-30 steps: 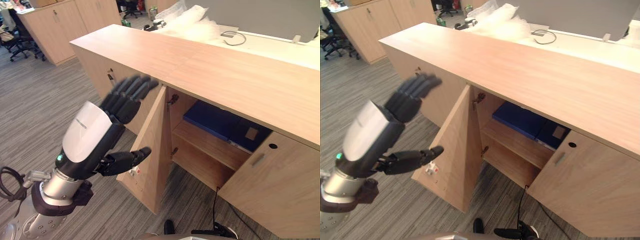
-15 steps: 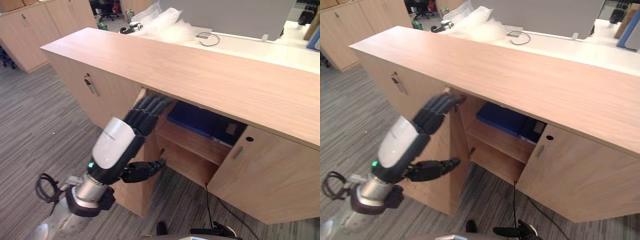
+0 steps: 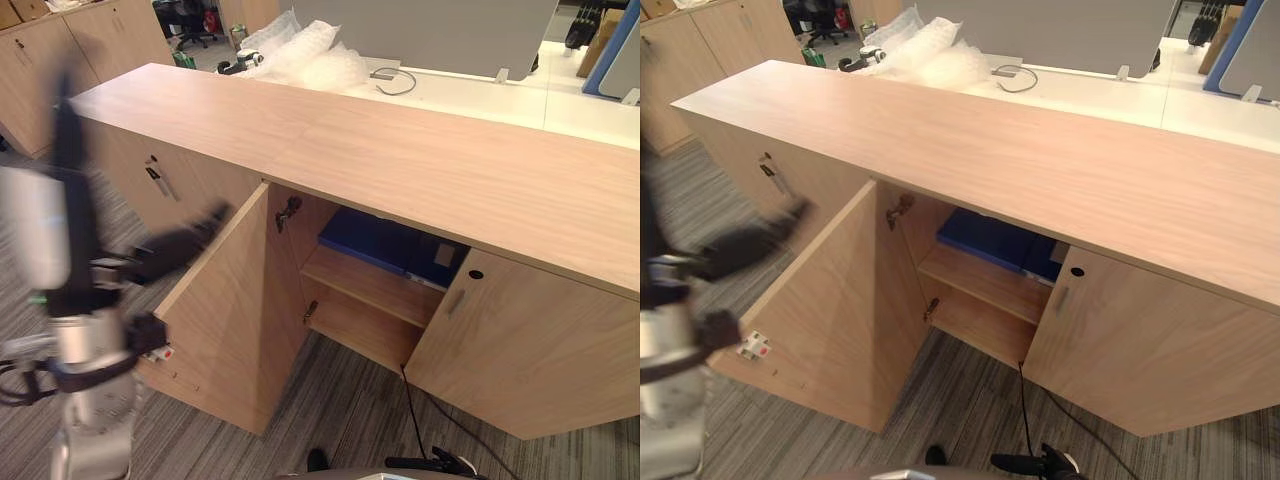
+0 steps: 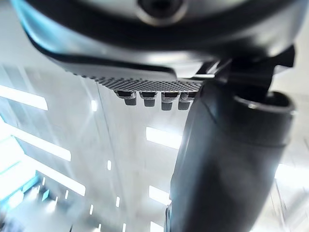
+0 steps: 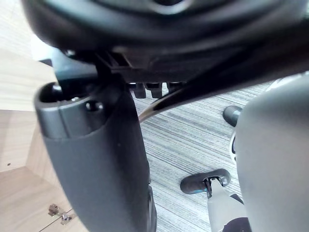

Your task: Walk over to the cabinet, pick up the folder, carry it to the office cabinet, place the folder inside the office cabinet, then close the office cabinet door

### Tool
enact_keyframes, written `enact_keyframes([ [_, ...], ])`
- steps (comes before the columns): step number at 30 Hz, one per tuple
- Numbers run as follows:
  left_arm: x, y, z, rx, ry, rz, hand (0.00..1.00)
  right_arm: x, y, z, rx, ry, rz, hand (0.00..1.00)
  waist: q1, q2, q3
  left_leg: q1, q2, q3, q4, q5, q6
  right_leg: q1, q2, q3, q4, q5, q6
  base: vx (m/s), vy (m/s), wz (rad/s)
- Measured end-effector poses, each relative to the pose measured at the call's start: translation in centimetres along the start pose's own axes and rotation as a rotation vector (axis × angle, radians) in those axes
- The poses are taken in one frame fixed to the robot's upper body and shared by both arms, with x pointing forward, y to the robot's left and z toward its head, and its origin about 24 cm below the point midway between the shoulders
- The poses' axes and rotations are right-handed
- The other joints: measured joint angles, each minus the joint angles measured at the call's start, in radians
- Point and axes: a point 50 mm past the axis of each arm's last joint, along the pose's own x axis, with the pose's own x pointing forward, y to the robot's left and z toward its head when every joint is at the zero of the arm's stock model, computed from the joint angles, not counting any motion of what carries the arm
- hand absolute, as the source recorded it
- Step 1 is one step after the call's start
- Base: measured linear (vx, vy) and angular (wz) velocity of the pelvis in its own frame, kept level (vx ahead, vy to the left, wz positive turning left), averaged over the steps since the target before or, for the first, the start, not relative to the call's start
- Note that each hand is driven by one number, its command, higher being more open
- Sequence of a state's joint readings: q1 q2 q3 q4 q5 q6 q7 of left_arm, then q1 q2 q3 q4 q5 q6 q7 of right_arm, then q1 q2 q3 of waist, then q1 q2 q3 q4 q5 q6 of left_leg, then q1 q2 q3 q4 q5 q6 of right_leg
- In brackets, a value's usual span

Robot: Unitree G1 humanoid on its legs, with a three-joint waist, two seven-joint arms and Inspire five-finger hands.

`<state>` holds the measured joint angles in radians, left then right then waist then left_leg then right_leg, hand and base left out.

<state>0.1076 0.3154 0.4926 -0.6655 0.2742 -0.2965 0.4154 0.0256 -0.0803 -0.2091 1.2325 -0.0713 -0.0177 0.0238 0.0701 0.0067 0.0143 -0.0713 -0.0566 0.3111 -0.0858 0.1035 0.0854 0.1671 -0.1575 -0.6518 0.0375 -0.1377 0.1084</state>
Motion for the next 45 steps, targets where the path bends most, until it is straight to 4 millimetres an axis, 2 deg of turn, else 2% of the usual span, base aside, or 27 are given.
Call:
enact_keyframes([
  [4, 1.6, 3.2, 0.9, 0.018, -0.078, 0.267, 1.00, 0.0, 0.1, 0.0, 0.002, 0.002, 0.005, 1.00, -0.002, -0.006, -0.003, 0.000, -0.006, -0.011, 0.000, 0.000, 0.000, 0.002, -0.007, -0.004, 0.006, -0.001, -0.002, -0.03, 0.020, 0.10],
  [6, 2.0, 5.5, 1.1, 0.089, -0.120, 0.405, 1.00, 0.0, 0.4, 0.2, 0.003, -0.008, 0.016, 1.00, -0.001, -0.001, 0.000, 0.000, -0.011, -0.015, -0.001, -0.001, -0.001, 0.002, -0.011, -0.005, 0.008, -0.006, -0.009, -0.05, 0.044, 0.05],
  [10, 1.7, 9.8, 0.1, 0.213, -0.102, 0.639, 1.00, 0.0, 0.3, 0.5, 0.002, -0.025, 0.021, 1.00, -0.001, 0.012, 0.008, 0.000, -0.014, -0.016, -0.006, -0.008, -0.010, 0.001, -0.015, -0.004, 0.010, -0.009, -0.013, -0.07, 0.050, 0.02],
  [12, 0.8, 11.7, -2.0, 0.274, 0.000, 0.741, 1.00, 0.0, 0.2, 0.3, 0.000, -0.017, 0.019, 1.00, 0.013, 0.017, 0.010, 0.000, -0.014, -0.017, -0.007, -0.013, -0.018, 0.001, -0.016, -0.004, 0.010, -0.009, -0.012, -0.03, 0.016, 0.01],
  [13, 0.5, 12.0, -2.6, 0.281, 0.037, 0.752, 1.00, -0.1, 0.2, 0.3, 0.000, -0.015, 0.018, 1.00, 0.018, 0.016, 0.009, 0.000, -0.014, -0.017, -0.007, -0.013, -0.018, 0.001, -0.016, -0.004, 0.010, -0.009, -0.011, 0.00, 0.000, 0.00],
  [16, -1.6, 12.9, -6.3, 0.307, 0.266, 0.745, 1.00, -0.1, 0.2, -0.3, -0.003, -0.001, 0.021, 1.00, 0.035, 0.006, 0.003, -0.002, -0.014, -0.017, -0.007, -0.013, -0.018, 0.001, -0.014, -0.004, 0.007, -0.010, -0.011, 0.00, 0.000, 0.00],
  [18, -3.5, 12.1, -8.8, 0.329, 0.445, 0.610, 1.00, -0.1, 0.2, -0.3, -0.007, 0.001, 0.022, 1.00, 0.036, 0.000, 0.000, -0.004, -0.013, -0.017, -0.007, -0.013, -0.018, 0.001, -0.013, -0.004, 0.004, -0.010, -0.011, 0.00, 0.000, 0.00],
  [20, -5.0, 10.8, -10.3, 0.278, 0.578, 0.486, 1.00, -0.2, 0.3, -0.4, -0.007, 0.009, 0.024, 1.00, 0.037, -0.003, -0.002, -0.004, -0.013, -0.017, -0.006, -0.012, -0.017, 0.001, -0.012, -0.004, 0.003, -0.008, -0.010, 0.00, 0.000, -0.02],
  [21, -6.8, 9.1, -11.7, 0.229, 0.705, 0.362, 1.00, -0.1, 0.5, -0.5, -0.006, 0.014, 0.027, 1.00, 0.036, -0.004, -0.003, -0.003, -0.012, -0.013, -0.006, -0.011, -0.015, 0.001, -0.011, -0.001, 0.001, -0.006, -0.009, -0.01, 0.001, -0.06],
  [22, -7.5, 8.4, -12.3, 0.208, 0.754, 0.319, 1.00, -0.1, 0.5, -0.4, -0.006, 0.014, 0.029, 1.00, 0.035, -0.004, -0.003, -0.001, -0.011, -0.010, -0.006, -0.009, -0.012, 0.002, -0.011, 0.001, 0.000, -0.005, -0.010, -0.01, 0.001, -0.13],
  [24, -10.2, 6.0, -13.9, 0.084, 0.937, 0.191, 1.00, -0.1, 0.9, -0.2, -0.030, 0.008, 0.041, 1.00, 0.030, -0.009, -0.006, 0.006, -0.005, 0.007, -0.006, -0.009, -0.012, 0.003, -0.008, 0.017, -0.003, -0.001, -0.016, -0.01, 0.002, -0.22],
  [28, -12.6, 4.0, -14.7, 0.008, 1.079, 0.057, 1.00, -0.1, 1.1, 0.0, -0.030, -0.004, 0.047, 1.00, 0.012, -0.014, -0.007, 0.020, 0.003, 0.032, -0.007, -0.015, -0.019, 0.006, -0.006, 0.043, -0.003, 0.000, -0.019, -0.02, 0.003, -0.22],
  [32, -12.5, 4.1, -15.5, -0.004, 1.097, 0.030, 1.00, -0.2, 1.1, 0.2, -0.051, -0.009, 0.060, 1.00, 0.009, -0.006, -0.007, 0.024, 0.013, 0.045, -0.007, -0.024, -0.032, 0.003, 0.001, 0.054, -0.003, -0.001, -0.021, -0.03, -0.006, -0.11],
  [37, -11.3, 4.9, -18.5, 0.022, 1.157, -0.019, 1.00, -0.2, 1.2, 0.5, -0.084, -0.023, 0.074, 1.00, 0.010, 0.005, -0.005, 0.039, 0.019, 0.043, -0.008, -0.026, -0.040, 0.024, 0.012, 0.049, -0.023, -0.005, -0.024, -0.02, -0.031, 0.01],
  [45, -7.7, 5.5, -23.4, -0.087, 1.316, -0.001, 1.00, -0.2, 1.7, 0.6, -0.074, -0.016, 0.096, 1.00, 0.010, -0.021, 0.009, 0.042, 0.020, 0.042, -0.008, -0.036, -0.051, 0.026, 0.013, 0.044, -0.021, -0.010, -0.024, 0.03, -0.028, 0.00],
])
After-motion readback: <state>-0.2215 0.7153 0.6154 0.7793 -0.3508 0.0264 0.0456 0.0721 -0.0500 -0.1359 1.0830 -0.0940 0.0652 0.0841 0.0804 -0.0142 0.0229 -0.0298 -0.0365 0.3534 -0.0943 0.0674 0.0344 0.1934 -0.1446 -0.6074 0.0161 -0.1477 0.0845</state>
